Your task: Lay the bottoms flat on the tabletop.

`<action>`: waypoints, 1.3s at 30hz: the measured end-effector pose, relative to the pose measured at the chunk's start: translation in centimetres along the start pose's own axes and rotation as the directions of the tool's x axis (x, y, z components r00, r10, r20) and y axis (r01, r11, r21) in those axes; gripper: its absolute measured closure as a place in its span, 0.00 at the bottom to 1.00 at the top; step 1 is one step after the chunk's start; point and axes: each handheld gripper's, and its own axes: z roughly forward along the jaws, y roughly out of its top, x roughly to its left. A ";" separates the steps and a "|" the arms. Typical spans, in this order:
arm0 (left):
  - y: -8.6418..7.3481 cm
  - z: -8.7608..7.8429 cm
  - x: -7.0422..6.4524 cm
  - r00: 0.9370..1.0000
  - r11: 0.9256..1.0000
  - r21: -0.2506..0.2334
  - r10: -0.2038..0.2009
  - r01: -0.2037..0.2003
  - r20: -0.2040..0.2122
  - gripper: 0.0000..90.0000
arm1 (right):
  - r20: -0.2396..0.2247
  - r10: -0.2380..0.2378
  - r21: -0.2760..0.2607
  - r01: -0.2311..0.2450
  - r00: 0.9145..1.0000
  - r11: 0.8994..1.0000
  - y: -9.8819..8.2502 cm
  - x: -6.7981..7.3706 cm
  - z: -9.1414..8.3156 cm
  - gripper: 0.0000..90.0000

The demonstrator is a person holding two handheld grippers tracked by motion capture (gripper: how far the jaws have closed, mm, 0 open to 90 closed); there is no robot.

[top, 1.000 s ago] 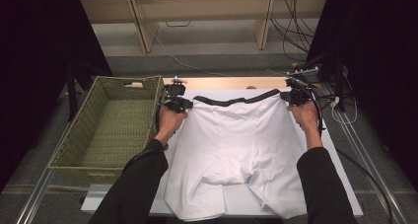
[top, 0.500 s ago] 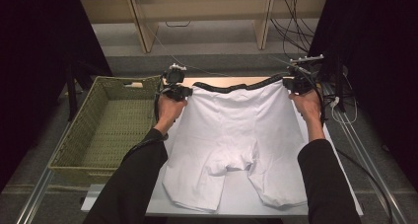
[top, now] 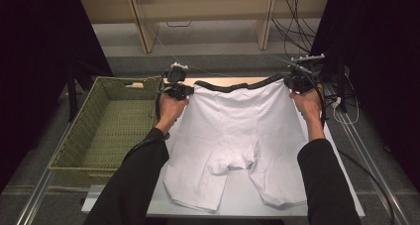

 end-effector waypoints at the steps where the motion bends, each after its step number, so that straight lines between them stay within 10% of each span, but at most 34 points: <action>1: 0.0 0.1 0.0 1.000 1.000 -0.003 -0.002 0.002 -0.001 0.99 | 0.003 0.005 0.001 -0.005 1.000 1.000 0.0 0.0 0.0 1.00; 9: -0.5 0.9 -0.6 0.998 1.000 -0.009 -0.020 0.020 -0.061 0.81 | 0.076 0.040 0.035 -0.043 0.996 0.998 -0.4 -0.7 0.7 0.76; 21: -2.3 -0.7 -2.4 0.998 0.994 0.093 0.045 -0.050 0.053 0.55 | -0.041 -0.007 0.075 0.010 0.999 0.997 -3.6 -1.0 -2.3 0.62; 30: -9.1 -3.1 -5.0 0.968 0.976 0.139 0.135 -0.166 0.210 0.38 | -0.083 -0.044 0.194 0.059 0.996 0.979 -12.1 0.1 -6.3 0.50; 39: -15.4 -4.9 -6.5 0.949 0.957 0.150 0.207 -0.246 0.237 0.33 | -0.074 -0.022 0.241 0.039 0.997 0.970 -17.6 0.3 -7.9 0.48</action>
